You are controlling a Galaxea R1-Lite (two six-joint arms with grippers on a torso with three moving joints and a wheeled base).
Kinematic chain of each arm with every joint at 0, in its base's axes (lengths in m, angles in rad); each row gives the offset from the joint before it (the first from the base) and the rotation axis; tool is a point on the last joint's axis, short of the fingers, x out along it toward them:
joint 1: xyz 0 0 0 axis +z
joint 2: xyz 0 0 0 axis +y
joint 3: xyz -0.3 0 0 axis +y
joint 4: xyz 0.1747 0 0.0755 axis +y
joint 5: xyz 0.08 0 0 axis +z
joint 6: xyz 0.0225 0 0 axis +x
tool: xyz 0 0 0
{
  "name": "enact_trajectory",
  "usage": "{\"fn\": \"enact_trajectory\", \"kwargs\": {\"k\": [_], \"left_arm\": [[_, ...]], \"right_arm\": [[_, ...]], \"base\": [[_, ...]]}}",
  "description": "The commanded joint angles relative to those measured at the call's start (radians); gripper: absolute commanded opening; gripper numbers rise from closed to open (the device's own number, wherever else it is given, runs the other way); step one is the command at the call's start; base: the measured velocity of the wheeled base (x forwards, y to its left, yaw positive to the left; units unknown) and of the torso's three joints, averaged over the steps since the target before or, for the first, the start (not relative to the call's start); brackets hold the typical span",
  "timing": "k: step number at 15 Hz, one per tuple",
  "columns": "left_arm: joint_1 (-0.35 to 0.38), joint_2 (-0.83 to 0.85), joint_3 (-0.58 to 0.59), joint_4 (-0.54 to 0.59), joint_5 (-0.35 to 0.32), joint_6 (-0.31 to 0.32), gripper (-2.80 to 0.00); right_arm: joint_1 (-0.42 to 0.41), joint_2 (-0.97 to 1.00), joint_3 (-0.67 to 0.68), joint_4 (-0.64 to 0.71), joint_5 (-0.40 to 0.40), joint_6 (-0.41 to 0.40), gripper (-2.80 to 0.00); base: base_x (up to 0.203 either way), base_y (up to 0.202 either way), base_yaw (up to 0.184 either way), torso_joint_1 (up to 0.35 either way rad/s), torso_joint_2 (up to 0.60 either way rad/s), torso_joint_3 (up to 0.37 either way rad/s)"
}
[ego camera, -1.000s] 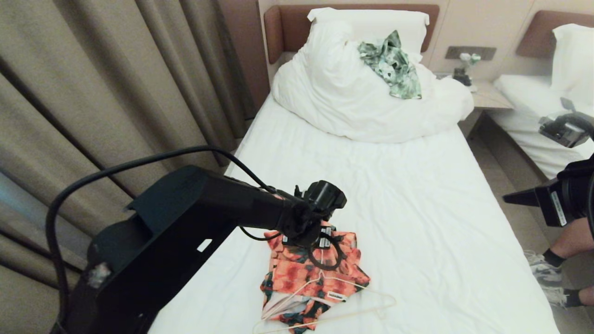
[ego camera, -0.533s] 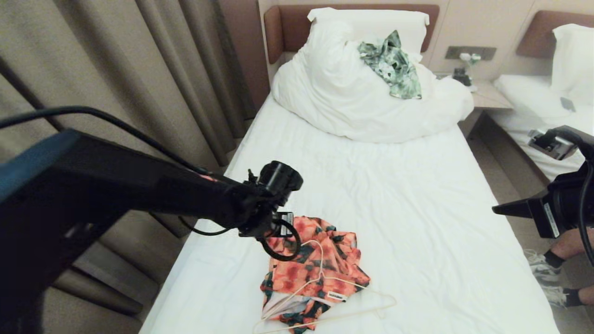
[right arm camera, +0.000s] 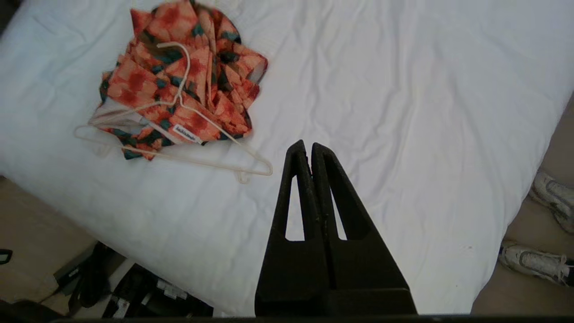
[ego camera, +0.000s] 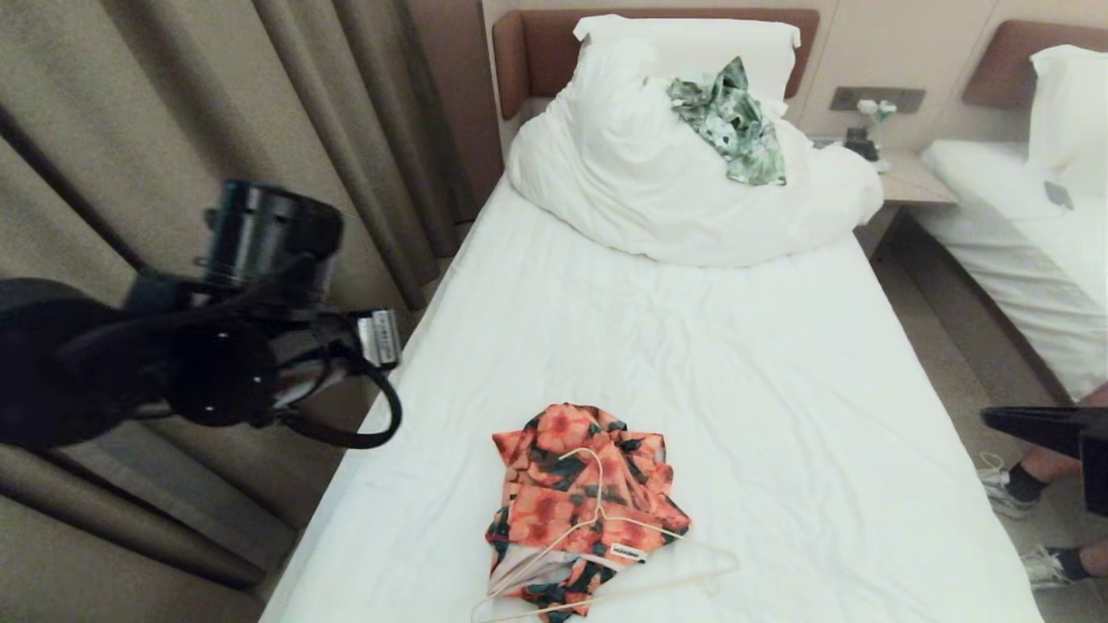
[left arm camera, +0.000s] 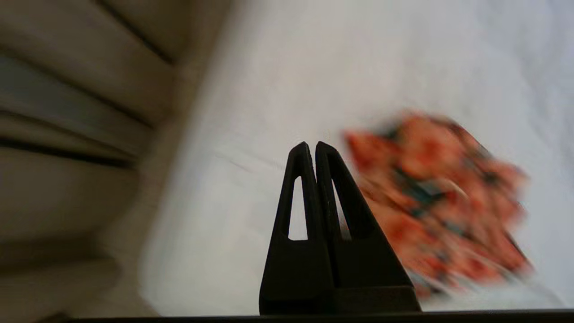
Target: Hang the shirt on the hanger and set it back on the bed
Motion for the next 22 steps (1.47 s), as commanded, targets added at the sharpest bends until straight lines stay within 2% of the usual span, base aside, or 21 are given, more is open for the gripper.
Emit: {"fn": "enact_trajectory", "kwargs": {"k": [1,4,8,10,12,16,17,19,22], "left_arm": [[0.101,-0.219,0.05,-0.004,0.053,0.036,-2.8],[0.191,-0.459,0.106,0.001,0.084,0.08,-2.8],[0.31,-0.81,0.205,0.003,0.112,0.198,-2.8],[0.381,-0.964,0.285,0.003,0.114,0.232,-2.8],[0.418,-1.094,0.38,0.003,0.096,0.248,-2.8],[0.439,-1.298,0.573,0.003,0.024,0.311,-2.8],[0.448,-1.332,0.618,0.004,-0.006,0.316,-2.8],[0.46,-1.405,0.712,0.004,-0.109,0.32,-2.8],[0.463,-1.521,0.849,0.0,-0.331,0.321,-2.8]], "right_arm": [[0.0,-0.175,0.062,-0.004,0.003,0.008,-2.8],[0.001,-0.366,0.099,0.059,0.004,0.038,-2.8],[0.002,-0.581,0.112,0.215,0.009,0.145,-2.8],[0.001,-0.673,0.131,0.301,0.012,0.175,-2.8],[0.0,-0.746,0.162,0.339,0.009,0.182,-2.8],[-0.02,-0.887,0.236,0.381,0.003,0.21,-2.8],[-0.026,-0.906,0.254,0.38,0.003,0.248,-2.8],[-0.038,-0.942,0.295,0.372,0.005,0.279,-2.8],[-0.048,-1.046,0.445,0.237,0.002,0.319,-2.8]], "base": [[0.0,0.0,0.0,0.0,0.0,0.0],[0.0,0.0,0.0,0.0,0.0,0.0],[0.0,0.0,0.0,0.0,0.0,0.0],[0.0,0.0,0.0,0.0,0.0,0.0],[0.0,0.0,0.0,0.0,0.0,0.0],[0.0,0.0,0.0,0.0,0.0,0.0],[0.0,0.0,0.0,0.0,0.0,0.0],[0.0,0.0,0.0,0.0,0.0,0.0],[0.0,0.0,0.0,0.0,0.0,0.0]]}}
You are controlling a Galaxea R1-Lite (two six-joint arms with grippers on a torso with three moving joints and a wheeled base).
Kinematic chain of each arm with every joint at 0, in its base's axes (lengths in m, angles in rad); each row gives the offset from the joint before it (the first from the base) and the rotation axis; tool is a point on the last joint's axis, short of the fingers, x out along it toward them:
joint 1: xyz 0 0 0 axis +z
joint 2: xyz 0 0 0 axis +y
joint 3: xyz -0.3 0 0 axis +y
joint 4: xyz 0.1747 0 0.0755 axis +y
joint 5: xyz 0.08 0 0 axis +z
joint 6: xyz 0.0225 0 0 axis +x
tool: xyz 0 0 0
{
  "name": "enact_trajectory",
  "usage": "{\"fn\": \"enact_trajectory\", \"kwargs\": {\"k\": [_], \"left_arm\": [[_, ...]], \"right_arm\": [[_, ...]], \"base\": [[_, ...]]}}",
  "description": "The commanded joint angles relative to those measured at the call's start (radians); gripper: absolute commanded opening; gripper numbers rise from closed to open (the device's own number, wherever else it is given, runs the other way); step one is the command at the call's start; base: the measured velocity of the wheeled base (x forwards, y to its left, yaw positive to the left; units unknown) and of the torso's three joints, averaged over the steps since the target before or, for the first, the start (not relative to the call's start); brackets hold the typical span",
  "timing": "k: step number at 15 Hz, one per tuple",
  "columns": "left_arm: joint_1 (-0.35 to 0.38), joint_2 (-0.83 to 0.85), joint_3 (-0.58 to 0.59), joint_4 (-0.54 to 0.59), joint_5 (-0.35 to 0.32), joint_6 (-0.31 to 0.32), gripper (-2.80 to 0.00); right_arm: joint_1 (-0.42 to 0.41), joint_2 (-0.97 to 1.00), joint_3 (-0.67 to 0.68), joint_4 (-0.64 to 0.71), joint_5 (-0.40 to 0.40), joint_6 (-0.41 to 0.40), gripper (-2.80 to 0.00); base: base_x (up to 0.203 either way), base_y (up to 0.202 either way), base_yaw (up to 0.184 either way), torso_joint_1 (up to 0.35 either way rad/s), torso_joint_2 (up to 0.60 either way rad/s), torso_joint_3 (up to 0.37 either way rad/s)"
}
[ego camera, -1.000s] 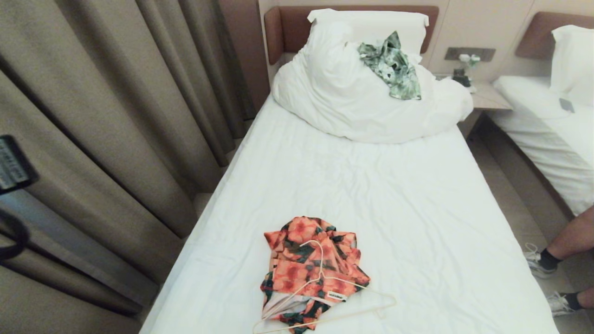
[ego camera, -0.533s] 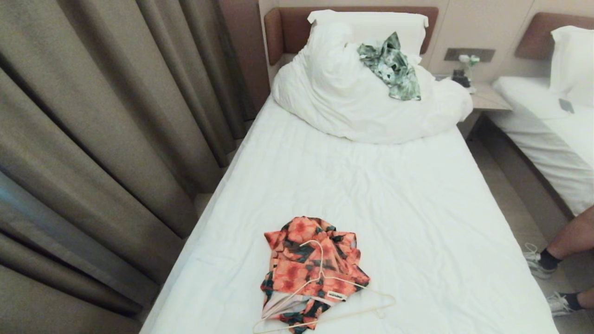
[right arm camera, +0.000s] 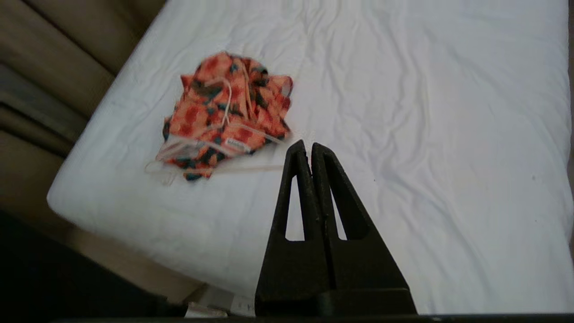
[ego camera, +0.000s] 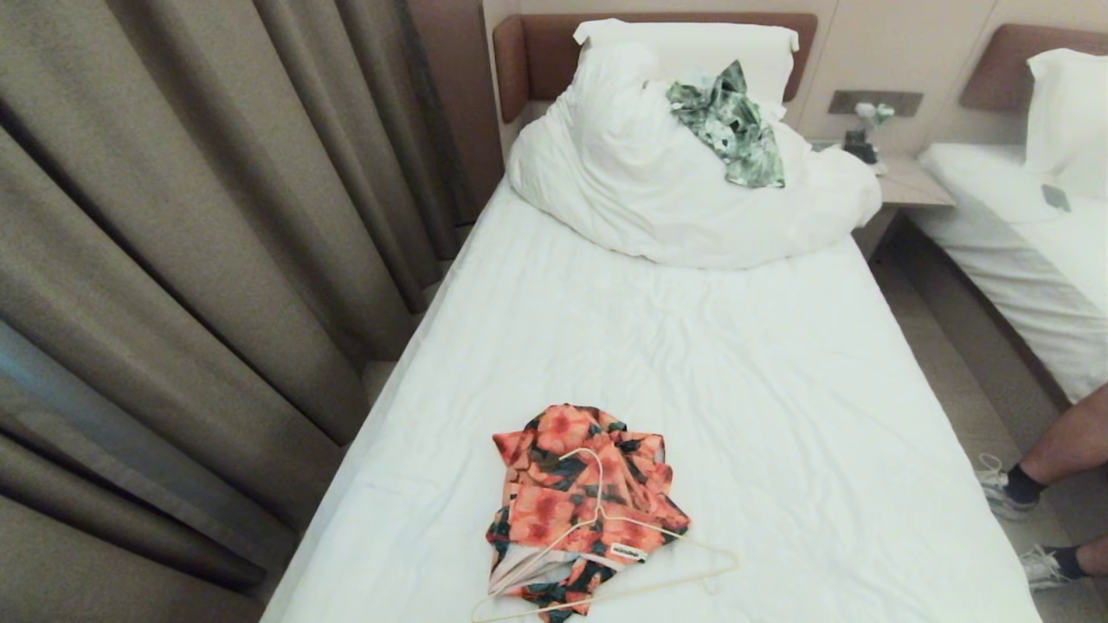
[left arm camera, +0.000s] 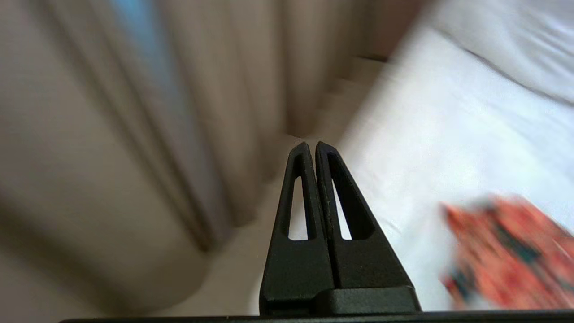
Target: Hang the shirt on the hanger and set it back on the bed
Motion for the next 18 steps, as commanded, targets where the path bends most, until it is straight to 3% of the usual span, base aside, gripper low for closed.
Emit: {"fn": "enact_trajectory", "kwargs": {"k": [1,3,6,8,10,13,18], "left_arm": [[0.001,-0.104,0.108,-0.006,-0.148,-0.002,-2.8],[0.001,-0.107,0.183,-0.039,-0.209,-0.001,-2.8],[0.001,-0.107,0.243,-0.069,-0.239,0.025,-2.8],[0.001,-0.107,0.243,-0.066,-0.282,0.028,-2.8],[0.001,-0.107,0.254,-0.066,-0.334,0.098,-2.8],[0.001,-0.107,0.256,-0.068,-0.34,0.131,-2.8],[0.001,-0.107,0.256,-0.068,-0.342,0.131,-2.8]], "right_arm": [[-0.006,-0.121,0.127,-0.102,-0.001,0.025,-2.8],[-0.008,-0.145,0.216,-0.231,-0.025,0.052,-2.8],[-0.008,-0.148,0.332,-0.377,-0.062,0.052,-2.8],[-0.008,-0.148,0.344,-0.398,-0.116,0.04,-2.8],[-0.008,-0.148,0.344,-0.397,-0.149,-0.018,-2.8],[-0.008,-0.148,0.343,-0.395,-0.31,-0.098,-2.8],[-0.008,-0.148,0.383,-0.361,-0.268,-0.091,-2.8]], "base": [[0.0,0.0,0.0,0.0,0.0,0.0],[0.0,0.0,0.0,0.0,0.0,0.0],[0.0,0.0,0.0,0.0,0.0,0.0],[0.0,0.0,0.0,0.0,0.0,0.0],[0.0,0.0,0.0,0.0,0.0,0.0],[0.0,0.0,0.0,0.0,0.0,0.0],[0.0,0.0,0.0,0.0,0.0,0.0]]}}
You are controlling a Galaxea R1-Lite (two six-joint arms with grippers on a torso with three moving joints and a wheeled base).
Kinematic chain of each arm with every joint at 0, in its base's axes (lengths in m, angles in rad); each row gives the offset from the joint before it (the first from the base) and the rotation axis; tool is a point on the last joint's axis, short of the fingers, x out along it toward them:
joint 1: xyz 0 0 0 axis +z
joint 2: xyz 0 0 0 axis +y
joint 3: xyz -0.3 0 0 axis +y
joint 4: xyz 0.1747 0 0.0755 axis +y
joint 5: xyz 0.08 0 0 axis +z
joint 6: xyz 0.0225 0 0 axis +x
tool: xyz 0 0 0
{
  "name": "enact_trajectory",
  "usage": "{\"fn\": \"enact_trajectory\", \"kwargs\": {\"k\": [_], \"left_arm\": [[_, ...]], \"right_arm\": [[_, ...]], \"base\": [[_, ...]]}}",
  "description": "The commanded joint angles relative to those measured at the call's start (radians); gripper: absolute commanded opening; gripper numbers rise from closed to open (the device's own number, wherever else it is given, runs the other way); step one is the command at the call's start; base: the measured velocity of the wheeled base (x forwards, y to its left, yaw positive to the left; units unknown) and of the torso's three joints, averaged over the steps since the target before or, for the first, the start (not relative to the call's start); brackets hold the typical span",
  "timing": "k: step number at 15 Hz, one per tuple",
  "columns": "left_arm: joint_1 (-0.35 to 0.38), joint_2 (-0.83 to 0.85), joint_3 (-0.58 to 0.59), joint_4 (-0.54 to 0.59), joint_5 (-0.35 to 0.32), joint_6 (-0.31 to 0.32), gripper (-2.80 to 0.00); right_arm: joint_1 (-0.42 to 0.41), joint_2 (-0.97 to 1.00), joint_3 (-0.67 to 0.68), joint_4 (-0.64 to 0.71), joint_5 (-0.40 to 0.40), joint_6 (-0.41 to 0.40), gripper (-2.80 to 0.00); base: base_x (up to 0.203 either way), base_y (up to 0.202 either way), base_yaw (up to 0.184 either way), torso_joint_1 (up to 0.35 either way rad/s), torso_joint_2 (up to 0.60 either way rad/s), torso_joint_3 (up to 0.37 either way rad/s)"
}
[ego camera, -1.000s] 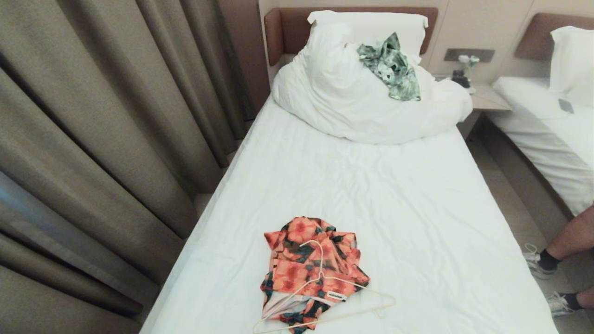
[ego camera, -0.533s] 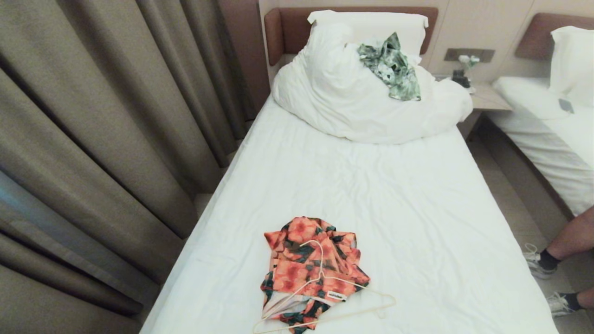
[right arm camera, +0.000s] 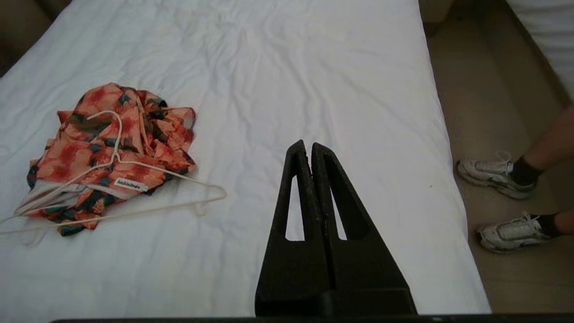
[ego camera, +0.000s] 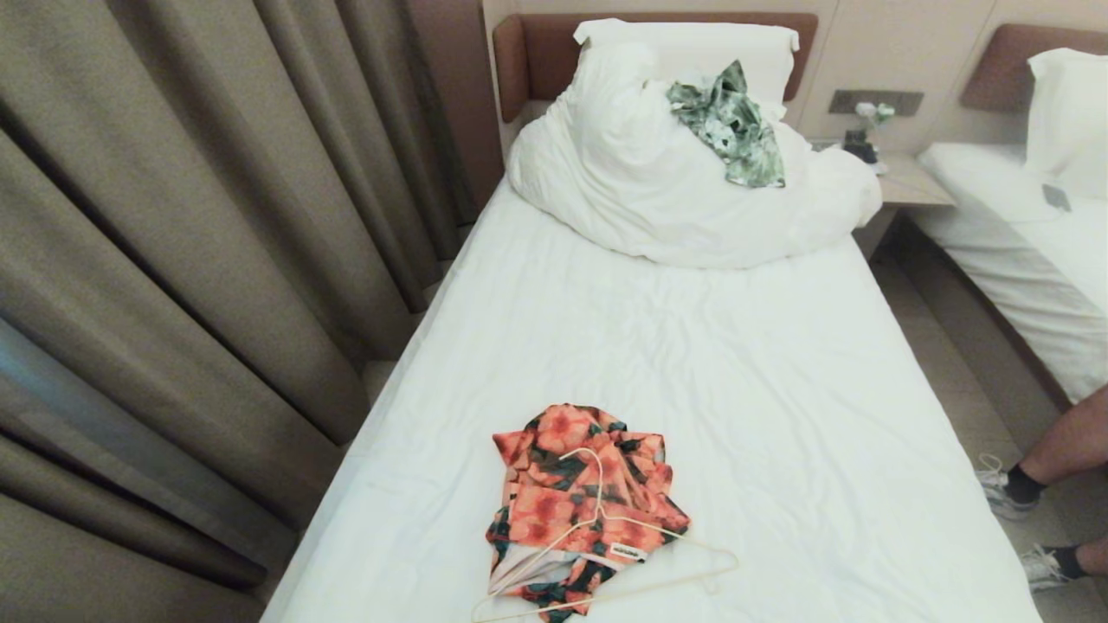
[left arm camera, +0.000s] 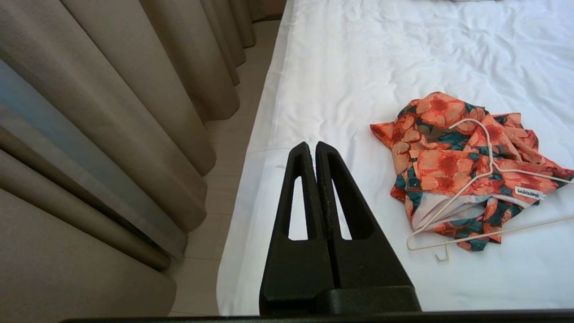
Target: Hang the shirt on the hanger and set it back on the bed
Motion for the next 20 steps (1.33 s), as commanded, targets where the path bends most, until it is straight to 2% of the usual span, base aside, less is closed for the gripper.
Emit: {"fn": "enact_trajectory", "kwargs": {"k": [1,4,6,7,9,20], "left_arm": [[0.0,0.004,0.0,-0.002,0.001,-0.005,-2.8],[0.0,0.004,-0.002,-0.004,0.009,-0.09,-2.8],[0.0,0.004,-0.002,-0.004,0.01,-0.117,-2.8],[0.0,0.004,0.002,-0.002,0.005,-0.122,-2.8],[0.001,0.004,0.027,0.0,-0.036,-0.175,-2.8],[0.001,0.004,0.027,0.001,-0.032,-0.169,-2.8]], "right_arm": [[0.0,0.0,0.01,0.001,0.002,0.001,-2.8],[0.0,0.0,0.01,0.003,0.005,-0.005,-2.8],[0.0,0.0,0.01,0.003,0.002,0.004,-2.8],[0.0,0.0,0.01,0.003,0.004,0.003,-2.8],[0.0,0.0,0.01,0.003,0.002,0.004,-2.8],[0.0,0.0,0.01,0.003,0.002,0.003,-2.8]], "base": [[0.0,0.0,0.0,0.0,0.0,0.0],[0.0,0.0,0.0,0.0,0.0,0.0],[0.0,0.0,0.0,0.0,0.0,0.0],[0.0,0.0,0.0,0.0,0.0,0.0],[0.0,0.0,0.0,0.0,0.0,0.0],[0.0,0.0,0.0,0.0,0.0,0.0]]}}
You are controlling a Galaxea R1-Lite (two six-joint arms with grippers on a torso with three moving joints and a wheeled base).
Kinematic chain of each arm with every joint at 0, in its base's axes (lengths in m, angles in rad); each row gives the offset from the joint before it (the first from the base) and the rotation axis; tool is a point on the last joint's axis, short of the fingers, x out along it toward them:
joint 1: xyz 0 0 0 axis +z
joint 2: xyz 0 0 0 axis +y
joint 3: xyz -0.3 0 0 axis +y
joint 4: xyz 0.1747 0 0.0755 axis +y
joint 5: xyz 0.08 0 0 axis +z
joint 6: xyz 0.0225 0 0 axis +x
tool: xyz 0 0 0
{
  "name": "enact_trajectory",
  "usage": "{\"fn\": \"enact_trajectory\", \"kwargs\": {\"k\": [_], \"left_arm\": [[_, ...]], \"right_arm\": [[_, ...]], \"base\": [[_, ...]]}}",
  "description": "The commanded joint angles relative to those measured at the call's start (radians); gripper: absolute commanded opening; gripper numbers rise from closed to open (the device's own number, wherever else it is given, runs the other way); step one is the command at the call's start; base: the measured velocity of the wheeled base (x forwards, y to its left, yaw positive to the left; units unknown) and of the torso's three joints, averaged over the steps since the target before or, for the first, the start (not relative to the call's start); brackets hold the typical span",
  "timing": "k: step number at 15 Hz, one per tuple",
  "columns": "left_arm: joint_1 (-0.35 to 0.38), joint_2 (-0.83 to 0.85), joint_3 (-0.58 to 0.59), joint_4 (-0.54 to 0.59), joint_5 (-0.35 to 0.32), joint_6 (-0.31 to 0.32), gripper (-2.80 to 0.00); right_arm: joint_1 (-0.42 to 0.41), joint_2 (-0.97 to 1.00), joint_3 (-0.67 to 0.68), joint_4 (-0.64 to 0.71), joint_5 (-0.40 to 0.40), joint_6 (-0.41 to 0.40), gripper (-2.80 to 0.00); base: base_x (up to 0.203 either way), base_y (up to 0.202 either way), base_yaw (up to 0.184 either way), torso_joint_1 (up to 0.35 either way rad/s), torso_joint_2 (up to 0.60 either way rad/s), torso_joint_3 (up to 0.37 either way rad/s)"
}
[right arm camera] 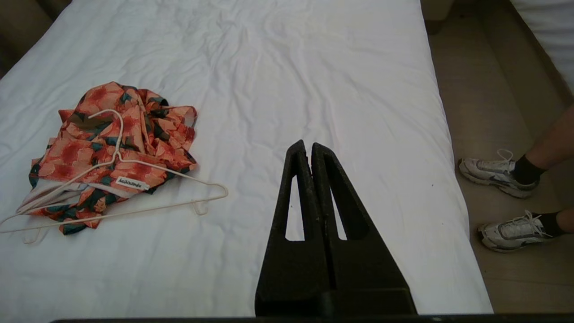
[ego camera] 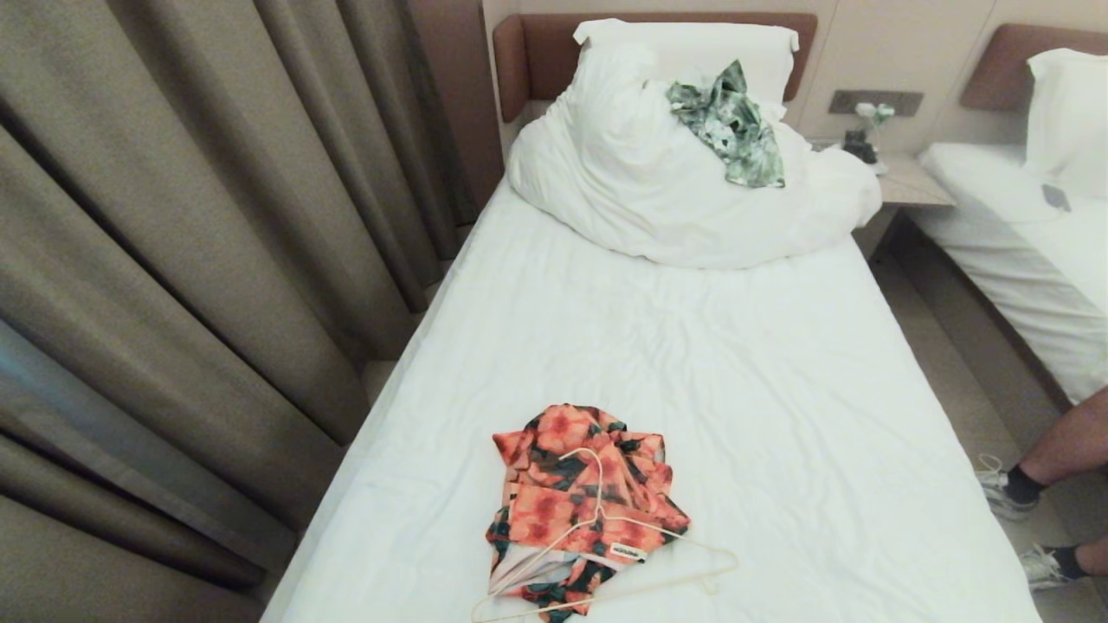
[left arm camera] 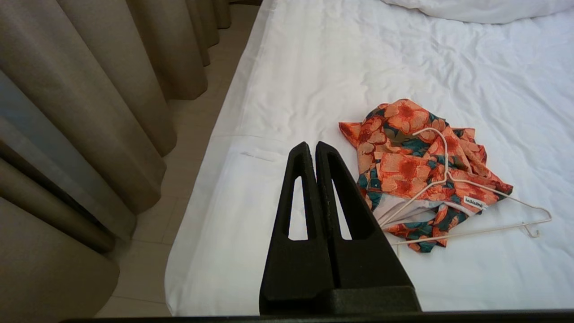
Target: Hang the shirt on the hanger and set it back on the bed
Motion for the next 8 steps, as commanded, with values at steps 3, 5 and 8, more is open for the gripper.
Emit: {"fn": "enact_trajectory", "kwargs": {"k": [3,5,8], "left_arm": [[0.0,0.003,0.0,0.0,0.001,-0.001,-2.8],[0.0,0.003,0.0,0.0,0.001,-0.001,-2.8],[-0.001,0.003,0.0,0.0,0.0,-0.001,-2.8]], "right_arm": [[0.0,0.0,0.002,0.0,0.0,0.001,-2.8],[0.0,0.0,0.002,0.0,-0.001,0.003,-2.8],[0.0,0.0,0.002,0.0,-0.001,0.001,-2.8]], "base": [[0.0,0.0,0.0,0.0,0.0,0.0],[0.0,0.0,0.0,0.0,0.0,0.0],[0.0,0.0,0.0,0.0,0.0,0.0]]}}
